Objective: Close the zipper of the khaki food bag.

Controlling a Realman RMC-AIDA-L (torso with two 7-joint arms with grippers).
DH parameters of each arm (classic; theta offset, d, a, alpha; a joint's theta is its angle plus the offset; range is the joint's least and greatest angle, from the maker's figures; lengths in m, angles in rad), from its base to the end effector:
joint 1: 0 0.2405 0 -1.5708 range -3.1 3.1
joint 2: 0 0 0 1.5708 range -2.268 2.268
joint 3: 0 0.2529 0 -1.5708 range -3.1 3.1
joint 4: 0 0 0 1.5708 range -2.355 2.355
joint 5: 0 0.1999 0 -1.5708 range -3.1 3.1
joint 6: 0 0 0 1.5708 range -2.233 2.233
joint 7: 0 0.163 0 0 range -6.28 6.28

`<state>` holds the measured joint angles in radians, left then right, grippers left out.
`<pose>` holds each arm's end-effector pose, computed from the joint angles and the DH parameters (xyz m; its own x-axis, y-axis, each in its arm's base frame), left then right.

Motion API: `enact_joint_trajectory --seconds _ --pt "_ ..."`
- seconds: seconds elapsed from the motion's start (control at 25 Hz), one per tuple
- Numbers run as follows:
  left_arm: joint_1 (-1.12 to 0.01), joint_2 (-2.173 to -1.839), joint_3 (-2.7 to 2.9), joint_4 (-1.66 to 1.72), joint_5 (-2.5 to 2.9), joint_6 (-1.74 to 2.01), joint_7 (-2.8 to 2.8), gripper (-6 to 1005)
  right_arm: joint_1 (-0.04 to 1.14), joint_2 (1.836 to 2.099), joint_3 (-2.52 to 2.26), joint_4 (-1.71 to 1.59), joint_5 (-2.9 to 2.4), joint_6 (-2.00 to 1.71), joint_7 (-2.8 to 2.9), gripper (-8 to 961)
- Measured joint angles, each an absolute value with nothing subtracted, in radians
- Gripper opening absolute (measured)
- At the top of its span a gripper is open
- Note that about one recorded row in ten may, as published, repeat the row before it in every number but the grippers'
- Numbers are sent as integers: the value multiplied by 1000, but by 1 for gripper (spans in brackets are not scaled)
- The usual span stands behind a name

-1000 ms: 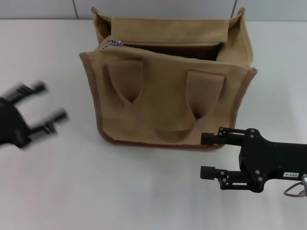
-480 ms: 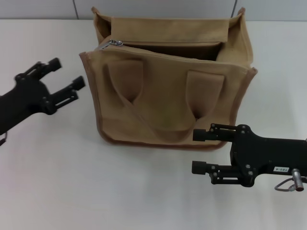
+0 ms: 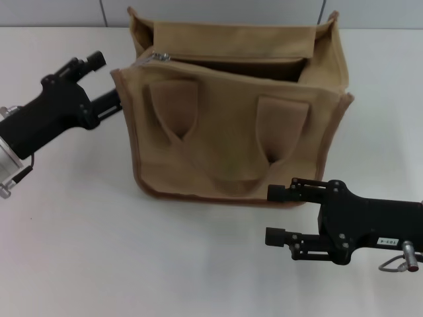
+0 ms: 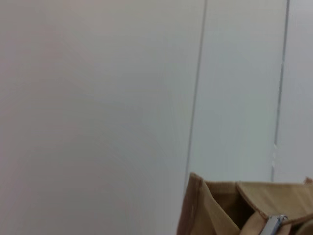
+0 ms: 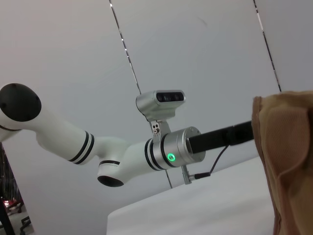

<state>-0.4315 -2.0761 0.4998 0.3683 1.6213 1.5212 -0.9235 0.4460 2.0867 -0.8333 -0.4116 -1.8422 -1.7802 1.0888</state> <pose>-0.2761 0.3197 0.0062 0.6173 0.0605 0.7844 0.5809 -0.7075 -0.4025 0.2356 0.2495 -0.0507 0.7044 -0.2835 -0.6508 -0.2975 -0.9503 0.0920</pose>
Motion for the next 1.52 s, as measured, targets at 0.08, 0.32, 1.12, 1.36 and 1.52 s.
enact_joint_trajectory --seconds 0.08,0.32,1.12,1.36,1.52 --pt "-432 -2076 500 361 1597 1521 -924 799 441 2086 -830 -411 -1842 -1780 1089 722" --pt "-434 -2076 500 339 1575 1516 -923 795 435 2086 -821 -409 -1842 -1780 1087 722" --pt "-392 -2074 550 348 1577 1492 -920 782 434 2085 -821 -409 -1842 -1779 1086 722" --pt "-444 -2078 534 328 1562 1465 -920 778 450 2086 -821 -402 -1842 -1778 1086 723" --pt "-456 -2080 533 327 1560 1438 -919 775 450 2086 -821 -401 -1842 -1777 1086 723"
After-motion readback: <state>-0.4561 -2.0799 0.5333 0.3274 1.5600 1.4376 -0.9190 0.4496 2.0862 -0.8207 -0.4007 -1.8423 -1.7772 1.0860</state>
